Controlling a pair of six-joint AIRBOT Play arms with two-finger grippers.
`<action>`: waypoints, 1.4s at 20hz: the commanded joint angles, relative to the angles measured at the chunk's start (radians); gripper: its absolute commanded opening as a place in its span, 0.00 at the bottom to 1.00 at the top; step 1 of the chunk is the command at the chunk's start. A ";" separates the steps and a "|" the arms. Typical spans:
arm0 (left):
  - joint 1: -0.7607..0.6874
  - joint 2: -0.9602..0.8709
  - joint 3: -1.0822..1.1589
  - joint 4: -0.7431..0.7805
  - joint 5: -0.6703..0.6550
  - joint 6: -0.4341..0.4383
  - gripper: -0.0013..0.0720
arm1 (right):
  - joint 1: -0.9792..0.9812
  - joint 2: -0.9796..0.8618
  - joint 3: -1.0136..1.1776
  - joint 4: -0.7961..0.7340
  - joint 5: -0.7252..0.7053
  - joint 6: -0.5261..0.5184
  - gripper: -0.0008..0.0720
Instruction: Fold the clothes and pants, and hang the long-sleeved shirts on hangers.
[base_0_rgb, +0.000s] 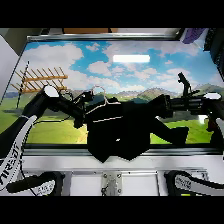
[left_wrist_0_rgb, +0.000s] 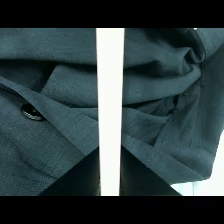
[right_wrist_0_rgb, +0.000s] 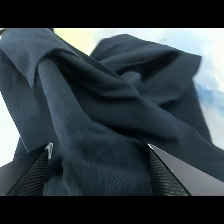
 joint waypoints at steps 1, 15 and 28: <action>0.000 -0.003 0.003 -0.001 0.000 0.005 0.05 | 0.058 -0.030 0.000 0.044 -0.012 -0.004 0.92; 0.000 -0.003 0.003 -0.001 0.002 0.005 0.05 | 0.158 -0.060 0.000 0.044 -0.045 -0.006 0.92; 0.000 -0.003 0.003 0.000 0.001 0.004 0.05 | 0.157 -0.060 0.000 0.043 -0.045 -0.007 0.05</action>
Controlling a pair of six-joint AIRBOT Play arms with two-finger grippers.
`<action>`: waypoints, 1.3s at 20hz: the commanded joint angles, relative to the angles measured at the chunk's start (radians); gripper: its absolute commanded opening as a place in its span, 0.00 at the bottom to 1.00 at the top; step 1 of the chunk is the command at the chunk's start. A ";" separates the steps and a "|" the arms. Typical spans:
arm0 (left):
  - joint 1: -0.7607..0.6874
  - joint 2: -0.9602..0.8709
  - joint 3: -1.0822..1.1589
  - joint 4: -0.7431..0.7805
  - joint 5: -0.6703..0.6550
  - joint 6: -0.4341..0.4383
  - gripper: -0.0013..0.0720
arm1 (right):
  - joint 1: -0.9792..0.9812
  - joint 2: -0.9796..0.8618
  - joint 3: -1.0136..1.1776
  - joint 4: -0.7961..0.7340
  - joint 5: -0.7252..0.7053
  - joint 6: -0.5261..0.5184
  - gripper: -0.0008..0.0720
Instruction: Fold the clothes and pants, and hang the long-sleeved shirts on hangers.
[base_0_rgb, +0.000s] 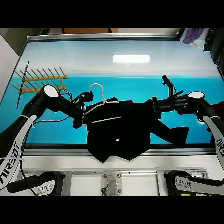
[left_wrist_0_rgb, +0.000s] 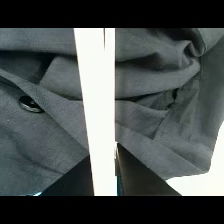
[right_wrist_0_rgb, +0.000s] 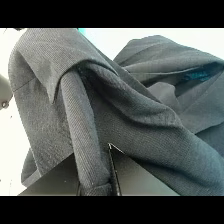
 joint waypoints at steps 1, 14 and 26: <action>-0.001 0.001 0.001 -0.001 0.008 0.003 0.05 | 0.000 0.000 0.000 0.001 -0.003 0.011 0.05; -0.001 0.001 0.001 0.008 0.008 0.003 0.05 | 0.000 0.000 0.000 0.001 -0.002 0.011 0.04; 0.000 0.001 0.001 0.008 0.010 -0.081 0.58 | 0.000 0.001 0.000 0.025 0.008 -0.035 0.03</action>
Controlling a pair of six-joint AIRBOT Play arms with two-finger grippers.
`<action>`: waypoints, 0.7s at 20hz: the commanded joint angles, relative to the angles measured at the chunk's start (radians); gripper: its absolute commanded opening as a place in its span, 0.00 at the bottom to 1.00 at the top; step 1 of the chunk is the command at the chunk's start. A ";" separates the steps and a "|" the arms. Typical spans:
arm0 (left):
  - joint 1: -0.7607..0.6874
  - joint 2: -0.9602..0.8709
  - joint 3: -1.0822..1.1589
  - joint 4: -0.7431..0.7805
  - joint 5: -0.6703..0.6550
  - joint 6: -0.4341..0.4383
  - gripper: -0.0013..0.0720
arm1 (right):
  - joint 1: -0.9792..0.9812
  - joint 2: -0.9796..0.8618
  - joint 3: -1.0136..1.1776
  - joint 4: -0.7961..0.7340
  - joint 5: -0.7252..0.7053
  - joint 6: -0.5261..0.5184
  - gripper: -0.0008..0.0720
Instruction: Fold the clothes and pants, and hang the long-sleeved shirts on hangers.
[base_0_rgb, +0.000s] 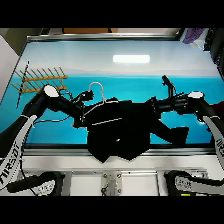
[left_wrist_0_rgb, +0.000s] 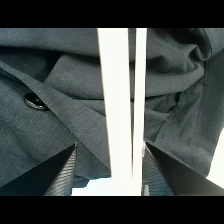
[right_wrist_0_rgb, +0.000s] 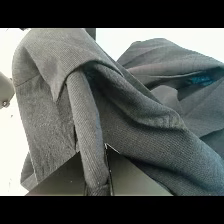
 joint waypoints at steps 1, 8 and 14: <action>0.000 0.001 0.000 0.000 0.000 -0.032 0.58 | -0.002 0.001 0.000 0.043 0.003 -0.011 0.03; 0.025 0.001 0.000 -0.002 -0.001 -0.102 0.58 | -0.002 0.001 0.000 0.127 0.003 -0.039 0.03; 0.051 0.001 0.000 -0.003 -0.004 -0.140 0.58 | -0.001 0.001 0.000 0.191 0.002 -0.066 0.03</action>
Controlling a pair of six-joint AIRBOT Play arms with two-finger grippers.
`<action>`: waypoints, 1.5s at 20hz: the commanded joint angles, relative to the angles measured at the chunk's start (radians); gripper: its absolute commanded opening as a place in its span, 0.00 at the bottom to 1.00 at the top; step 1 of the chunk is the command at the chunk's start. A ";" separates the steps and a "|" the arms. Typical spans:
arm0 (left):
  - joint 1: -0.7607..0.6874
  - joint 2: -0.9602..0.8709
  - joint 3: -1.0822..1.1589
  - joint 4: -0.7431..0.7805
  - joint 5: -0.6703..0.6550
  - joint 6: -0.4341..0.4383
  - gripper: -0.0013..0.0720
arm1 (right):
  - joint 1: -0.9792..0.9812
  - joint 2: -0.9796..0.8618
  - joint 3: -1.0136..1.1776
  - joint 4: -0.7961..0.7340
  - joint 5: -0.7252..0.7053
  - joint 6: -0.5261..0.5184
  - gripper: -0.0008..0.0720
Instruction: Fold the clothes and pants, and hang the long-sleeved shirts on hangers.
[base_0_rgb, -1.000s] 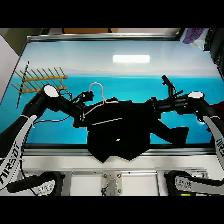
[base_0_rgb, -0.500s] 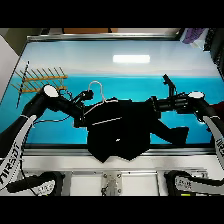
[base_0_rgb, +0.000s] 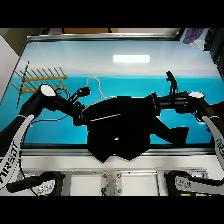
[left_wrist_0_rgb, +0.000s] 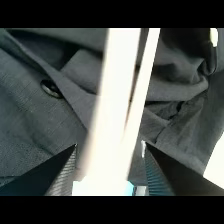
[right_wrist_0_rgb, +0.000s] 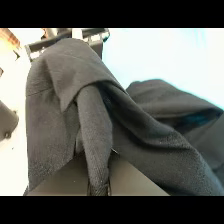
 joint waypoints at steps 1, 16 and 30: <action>0.007 0.000 0.000 0.005 -0.003 -0.023 0.58 | 0.000 0.001 0.000 0.058 0.008 -0.024 0.04; 0.091 0.003 0.000 -0.002 -0.017 -0.118 0.58 | 0.000 0.001 0.000 0.075 0.008 -0.036 0.04; 0.348 0.293 0.000 0.039 0.162 -0.363 0.58 | -0.005 0.030 0.001 0.150 0.005 -0.030 0.03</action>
